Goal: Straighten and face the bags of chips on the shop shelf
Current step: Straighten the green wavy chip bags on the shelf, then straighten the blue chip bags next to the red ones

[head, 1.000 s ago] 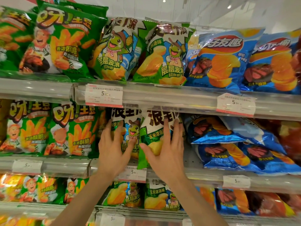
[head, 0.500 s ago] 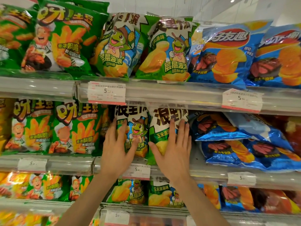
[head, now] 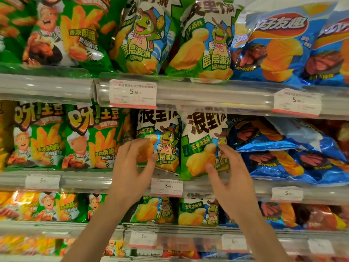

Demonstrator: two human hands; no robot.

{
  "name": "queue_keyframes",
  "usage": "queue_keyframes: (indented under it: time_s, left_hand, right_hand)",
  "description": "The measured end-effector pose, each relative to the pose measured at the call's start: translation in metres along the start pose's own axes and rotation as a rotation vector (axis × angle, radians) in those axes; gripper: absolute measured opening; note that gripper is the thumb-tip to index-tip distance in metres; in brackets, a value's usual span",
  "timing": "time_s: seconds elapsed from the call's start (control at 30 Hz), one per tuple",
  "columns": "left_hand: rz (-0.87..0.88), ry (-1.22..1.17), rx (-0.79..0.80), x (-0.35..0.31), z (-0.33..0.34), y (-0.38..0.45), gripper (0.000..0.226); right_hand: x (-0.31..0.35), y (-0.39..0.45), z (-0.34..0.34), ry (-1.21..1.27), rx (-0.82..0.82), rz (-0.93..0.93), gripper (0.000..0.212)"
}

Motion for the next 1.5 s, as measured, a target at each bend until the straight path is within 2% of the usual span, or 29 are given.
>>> queue_keyframes:
  time_s: [0.1,0.2,0.27,0.43,0.53,0.67,0.9,1.13,1.5]
  left_hand:
    - [-0.064,-0.18,0.056,-0.006,-0.004,-0.017,0.032]
    - [-0.2,-0.296,0.085,-0.003,-0.002,-0.039,0.036]
    - [-0.262,-0.331,0.093,-0.003,0.001,-0.054,0.036]
    - [-0.34,-0.434,0.018,-0.014,0.012,-0.081,0.022]
    - [-0.42,-0.504,0.123,-0.028,0.038,-0.097,0.02]
    - [-0.463,-0.504,0.202,-0.056,0.073,-0.108,0.023]
    - [-0.515,-0.455,0.151,-0.126,0.129,-0.11,0.025]
    - [-0.571,-0.397,0.103,-0.184,0.173,-0.111,0.02]
    - [-0.565,-0.468,0.083,-0.193,0.185,-0.092,0.02]
  right_hand:
    - [-0.013,-0.02,-0.001,0.144,0.028,0.121,0.052]
    - [-0.032,-0.041,0.003,0.198,0.04,0.246,0.027]
    - [-0.045,-0.056,0.006,0.221,0.04,0.3,0.018]
    - [-0.077,-0.088,-0.004,0.235,0.068,0.438,0.013]
    - [-0.09,-0.095,-0.023,0.258,0.049,0.465,0.024]
    - [-0.12,-0.092,-0.051,0.272,0.031,0.496,0.012]
    - [-0.183,-0.069,-0.121,0.369,0.098,0.5,0.015]
    - [-0.245,-0.058,-0.174,0.354,0.158,0.555,0.013]
    - [-0.241,-0.045,-0.198,0.327,0.11,0.514,0.013]
Point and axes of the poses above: each hand's wrist, its own y-axis towards the middle knuckle, its own z-axis out of the palm, x = y × z, the point moved 5 cm from there along y, towards the middle knuckle, and after that the axes turned 9 degrees about z, right-handed, at the moved point
